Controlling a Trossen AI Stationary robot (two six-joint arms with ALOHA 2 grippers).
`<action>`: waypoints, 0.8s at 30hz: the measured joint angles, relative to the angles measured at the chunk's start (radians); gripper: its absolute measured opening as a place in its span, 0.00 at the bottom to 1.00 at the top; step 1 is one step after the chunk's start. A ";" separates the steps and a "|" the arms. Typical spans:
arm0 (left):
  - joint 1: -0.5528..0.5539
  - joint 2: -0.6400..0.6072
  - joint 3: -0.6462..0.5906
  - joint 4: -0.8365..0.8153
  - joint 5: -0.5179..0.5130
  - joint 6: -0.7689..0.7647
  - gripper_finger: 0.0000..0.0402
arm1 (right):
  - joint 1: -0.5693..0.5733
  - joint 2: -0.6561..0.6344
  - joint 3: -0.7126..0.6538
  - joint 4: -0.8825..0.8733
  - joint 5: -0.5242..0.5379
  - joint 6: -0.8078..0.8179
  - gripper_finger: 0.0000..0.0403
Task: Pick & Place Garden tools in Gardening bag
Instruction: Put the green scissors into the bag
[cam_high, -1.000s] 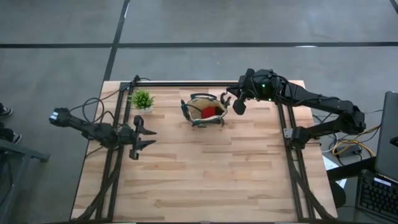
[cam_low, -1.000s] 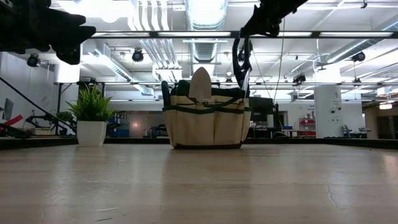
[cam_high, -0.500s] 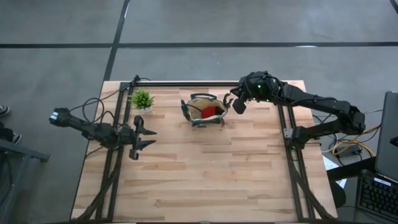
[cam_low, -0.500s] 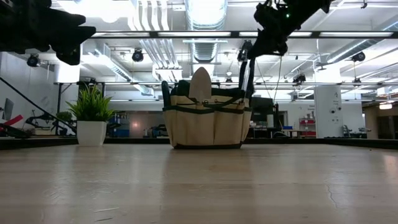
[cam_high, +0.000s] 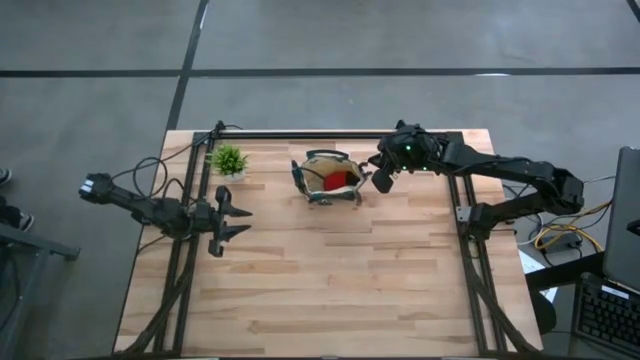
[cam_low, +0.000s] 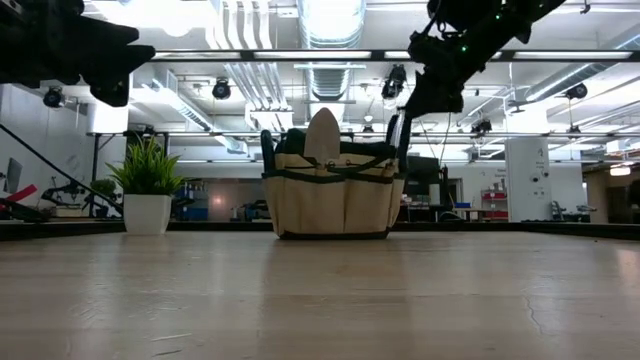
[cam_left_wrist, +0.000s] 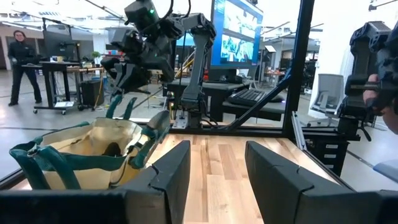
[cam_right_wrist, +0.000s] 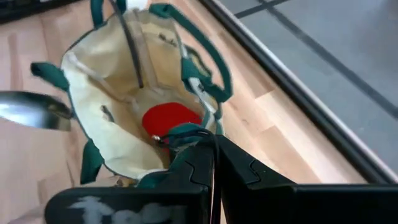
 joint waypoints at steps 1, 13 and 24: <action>0.000 0.000 0.000 -0.001 0.000 -0.002 0.39 | 0.000 0.010 -0.001 0.002 -0.007 0.000 0.02; 0.000 0.000 0.000 -0.074 -0.017 -0.069 0.39 | 0.000 0.086 -0.003 0.044 -0.011 -0.063 0.02; 0.000 -0.005 0.000 -0.102 0.041 -0.010 0.39 | 0.001 -0.130 -0.011 -0.052 -0.013 -0.132 0.10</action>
